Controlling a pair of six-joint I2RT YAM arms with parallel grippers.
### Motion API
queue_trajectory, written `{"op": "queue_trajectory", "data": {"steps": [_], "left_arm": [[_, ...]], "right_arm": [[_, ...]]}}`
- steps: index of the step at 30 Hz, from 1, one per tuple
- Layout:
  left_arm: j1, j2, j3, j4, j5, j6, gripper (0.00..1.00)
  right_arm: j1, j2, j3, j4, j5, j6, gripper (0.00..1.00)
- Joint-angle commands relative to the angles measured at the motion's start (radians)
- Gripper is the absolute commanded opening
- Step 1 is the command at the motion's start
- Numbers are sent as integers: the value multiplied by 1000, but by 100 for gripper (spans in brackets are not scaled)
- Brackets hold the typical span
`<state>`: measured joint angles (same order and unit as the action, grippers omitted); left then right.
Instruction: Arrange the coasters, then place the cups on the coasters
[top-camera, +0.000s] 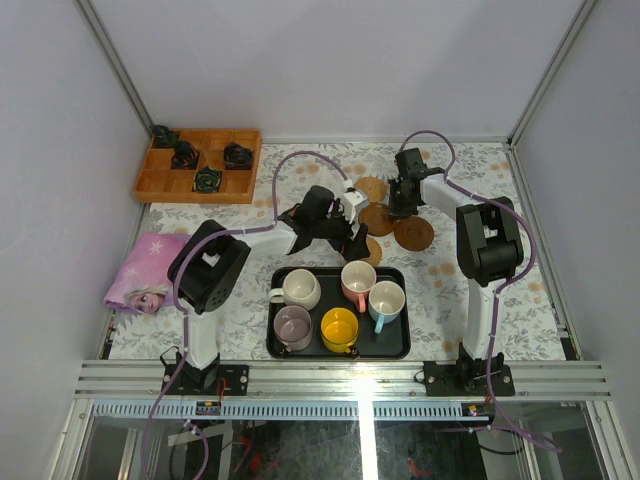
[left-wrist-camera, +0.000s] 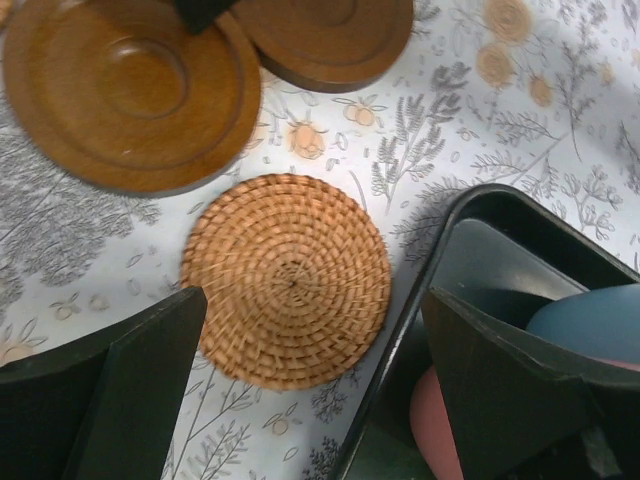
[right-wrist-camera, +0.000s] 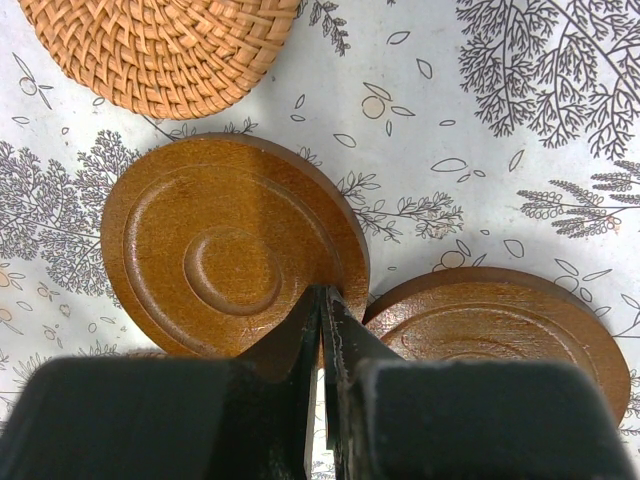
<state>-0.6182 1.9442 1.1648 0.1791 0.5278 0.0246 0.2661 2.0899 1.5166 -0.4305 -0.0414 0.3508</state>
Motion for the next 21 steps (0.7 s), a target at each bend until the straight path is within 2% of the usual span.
{"op": "queue_trajectory", "data": {"steps": [1,3,4,6,7,10,21], "left_arm": [[-20,41,32,9,111,19,82],[-20,53,32,39,144,-5,58],[-20,54,30,55,156,-17,37],[-20,59,28,80,169,-35,19],[-20,64,31,82,174,-36,14],[-20,83,53,64,179,-30,8],[-20,169,144,73,142,-59,7]], "right_arm": [[-11,9,3,-81,57,-29,6],[-11,12,6,-81,54,-28,6],[-11,13,7,-82,54,-29,6],[-11,15,6,-81,54,-29,6],[-11,14,4,-81,54,-28,5],[-11,15,-2,-77,52,-26,5],[-11,26,5,-77,37,-23,5]]}}
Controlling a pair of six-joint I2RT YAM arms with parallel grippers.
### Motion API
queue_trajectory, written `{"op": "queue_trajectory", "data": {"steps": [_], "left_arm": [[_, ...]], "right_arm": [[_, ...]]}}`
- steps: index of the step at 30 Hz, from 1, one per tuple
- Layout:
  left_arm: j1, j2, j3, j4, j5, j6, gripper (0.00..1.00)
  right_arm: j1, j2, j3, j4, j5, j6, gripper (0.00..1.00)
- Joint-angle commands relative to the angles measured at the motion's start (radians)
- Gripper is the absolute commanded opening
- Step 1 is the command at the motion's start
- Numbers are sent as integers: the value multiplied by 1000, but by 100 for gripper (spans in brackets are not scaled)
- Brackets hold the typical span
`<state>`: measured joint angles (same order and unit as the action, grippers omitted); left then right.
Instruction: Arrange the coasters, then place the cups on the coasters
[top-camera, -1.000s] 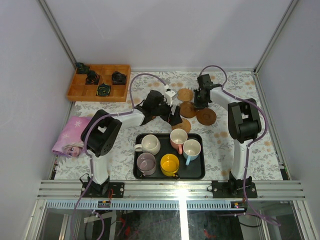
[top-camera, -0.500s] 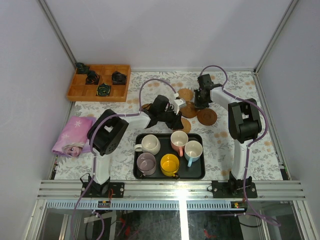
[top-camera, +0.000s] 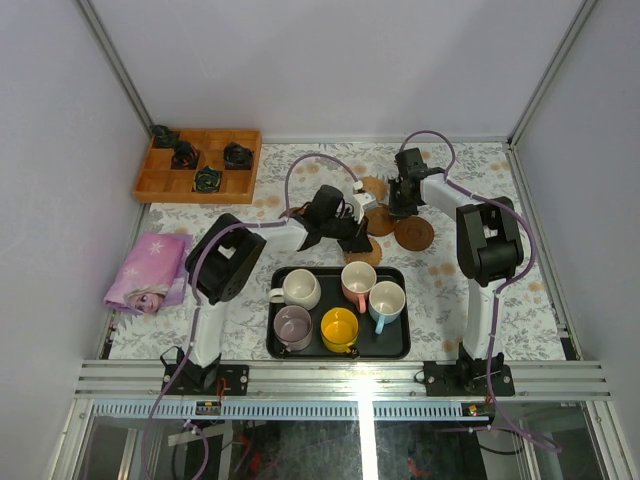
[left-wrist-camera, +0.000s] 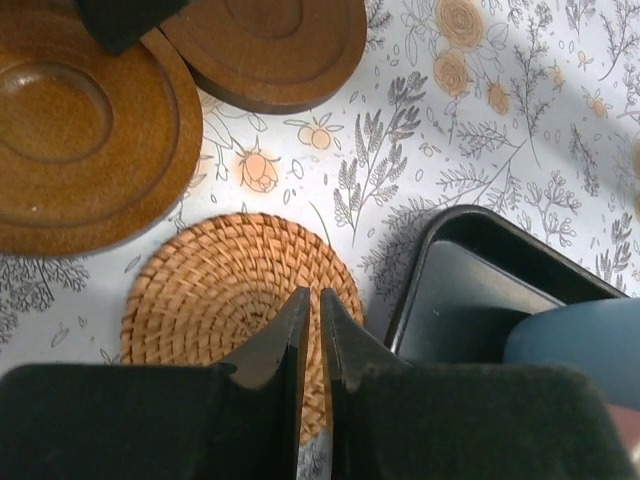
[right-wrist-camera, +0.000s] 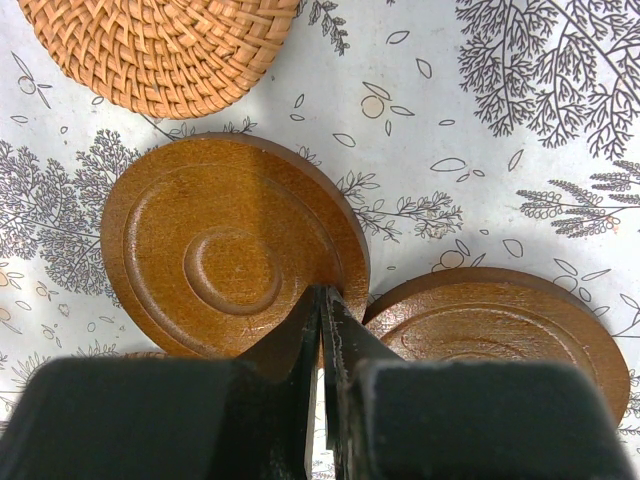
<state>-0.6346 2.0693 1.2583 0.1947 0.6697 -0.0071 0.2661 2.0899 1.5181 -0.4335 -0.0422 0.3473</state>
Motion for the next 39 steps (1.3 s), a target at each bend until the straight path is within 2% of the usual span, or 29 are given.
{"op": "queue_trajectory", "data": {"steps": [1,7,14,19,24,33,39], "left_arm": [[-3,58,59,57,2,-34,8],[-4,129,108,-24,12,-30,9],[8,149,123,-120,-121,-26,9],[91,114,42,-72,-169,-125,9],[163,85,3,-94,-250,-147,9],[224,130,77,-100,-275,-166,12],[236,157,111,-105,-273,-180,13]], "right_arm": [[-11,28,8,-77,38,-21,5],[-11,34,16,-87,39,-23,5],[-11,30,15,-91,27,-21,5],[-11,20,12,-92,28,-25,5],[-11,26,12,-91,9,-27,5],[-4,30,36,-95,-77,-70,5],[58,44,73,-116,-92,-104,5]]}}
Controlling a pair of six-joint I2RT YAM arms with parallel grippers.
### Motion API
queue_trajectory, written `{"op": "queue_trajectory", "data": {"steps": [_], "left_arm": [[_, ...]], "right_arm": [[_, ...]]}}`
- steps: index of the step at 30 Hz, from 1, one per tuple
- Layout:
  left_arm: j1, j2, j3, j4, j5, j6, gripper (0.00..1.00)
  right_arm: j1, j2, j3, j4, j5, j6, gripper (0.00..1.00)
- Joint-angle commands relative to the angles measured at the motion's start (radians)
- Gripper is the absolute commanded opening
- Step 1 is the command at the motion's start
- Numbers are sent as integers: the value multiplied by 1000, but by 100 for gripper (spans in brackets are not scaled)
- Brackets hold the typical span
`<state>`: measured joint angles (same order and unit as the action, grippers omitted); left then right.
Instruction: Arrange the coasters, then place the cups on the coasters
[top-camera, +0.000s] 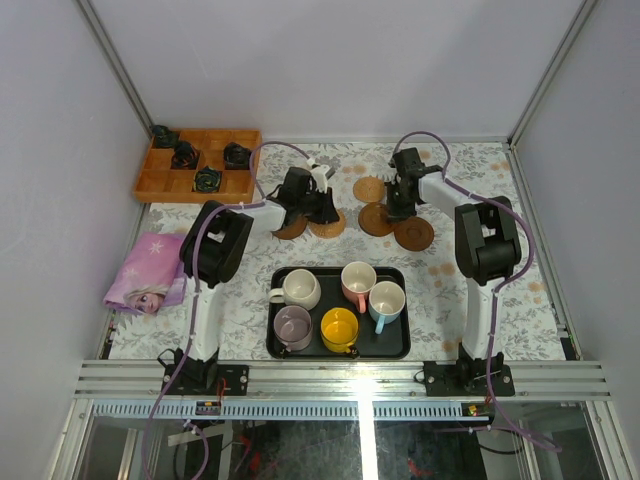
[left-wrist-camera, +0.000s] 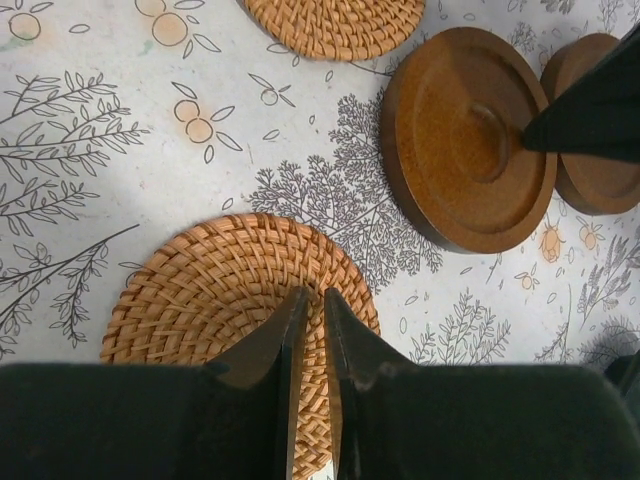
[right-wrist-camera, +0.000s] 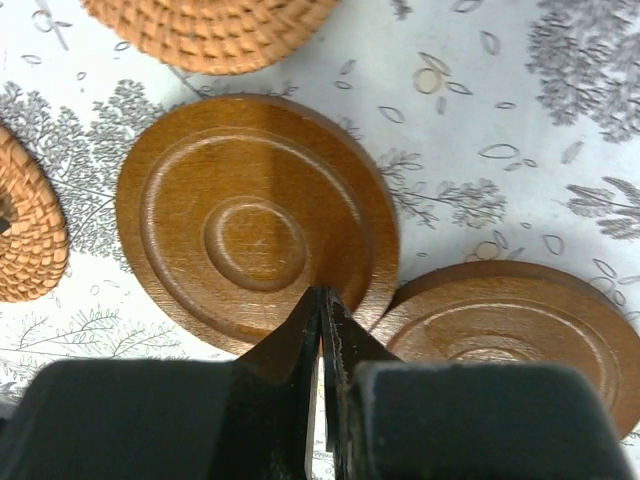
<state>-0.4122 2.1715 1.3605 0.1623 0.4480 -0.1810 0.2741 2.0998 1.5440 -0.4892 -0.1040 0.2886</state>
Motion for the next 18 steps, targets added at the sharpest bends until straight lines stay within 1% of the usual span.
{"op": "queue_trajectory", "data": {"steps": [1,7,11,18], "left_arm": [[17,51,3,-65,-53,-14,13],[34,18,-27,-63,-61,-16,13],[39,7,-39,-72,-63,-9,14],[41,1,-55,-58,-52,-18,16]], "right_arm": [[64,38,57,-66,-26,-50,4],[134,79,102,-82,-21,-56,5],[154,110,166,-96,-35,-57,4],[176,148,217,-103,-69,-58,4]]}}
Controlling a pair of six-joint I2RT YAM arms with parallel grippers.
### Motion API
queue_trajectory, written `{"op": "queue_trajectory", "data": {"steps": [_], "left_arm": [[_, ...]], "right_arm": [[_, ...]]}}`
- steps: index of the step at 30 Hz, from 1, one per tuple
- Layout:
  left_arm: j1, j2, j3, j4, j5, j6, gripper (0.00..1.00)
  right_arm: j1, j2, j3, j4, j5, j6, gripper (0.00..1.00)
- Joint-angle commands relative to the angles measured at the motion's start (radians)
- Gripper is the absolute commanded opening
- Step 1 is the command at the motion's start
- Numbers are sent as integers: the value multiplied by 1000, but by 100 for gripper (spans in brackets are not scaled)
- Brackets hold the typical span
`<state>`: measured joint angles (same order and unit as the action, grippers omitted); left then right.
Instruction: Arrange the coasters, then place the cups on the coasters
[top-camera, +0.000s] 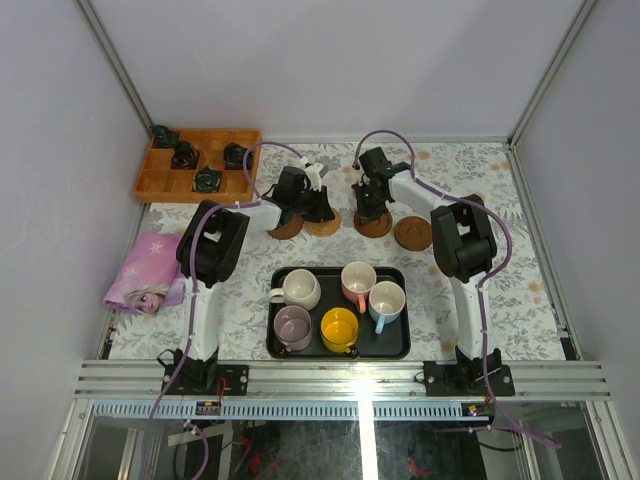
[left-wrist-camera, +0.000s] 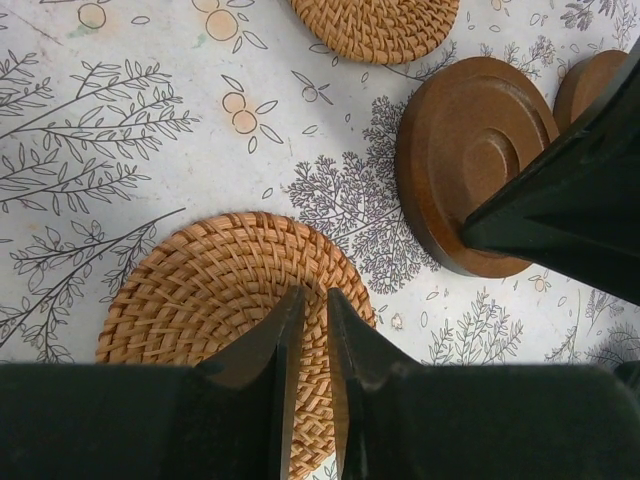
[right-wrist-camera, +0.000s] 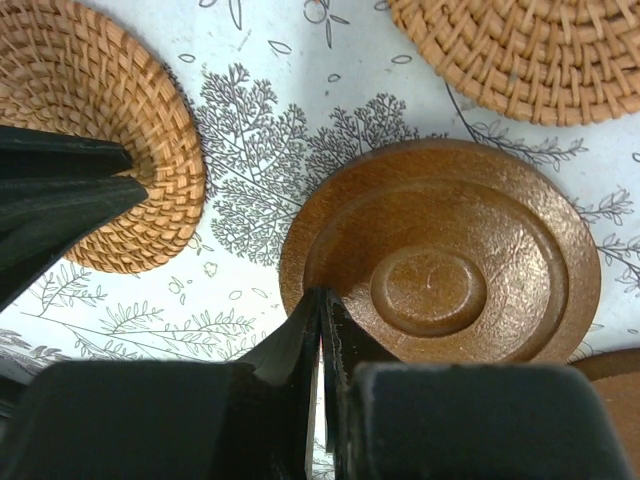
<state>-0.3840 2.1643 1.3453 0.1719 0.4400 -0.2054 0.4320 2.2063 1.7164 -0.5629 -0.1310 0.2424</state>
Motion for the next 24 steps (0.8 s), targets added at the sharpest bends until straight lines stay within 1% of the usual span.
{"op": "queue_trajectory", "data": {"steps": [1,12,19,24], "left_arm": [[13,6,-42,-67,-44,6,16],[14,-8,-61,-79,-44,24,18],[17,-10,-66,-78,-49,26,19],[25,-22,-57,-71,-49,23,22]], "right_arm": [[20,47,50,-30,-48,-10,4],[44,144,165,-45,-103,5,4],[60,140,174,-48,-104,8,4],[62,99,178,-48,-78,-4,4]]}}
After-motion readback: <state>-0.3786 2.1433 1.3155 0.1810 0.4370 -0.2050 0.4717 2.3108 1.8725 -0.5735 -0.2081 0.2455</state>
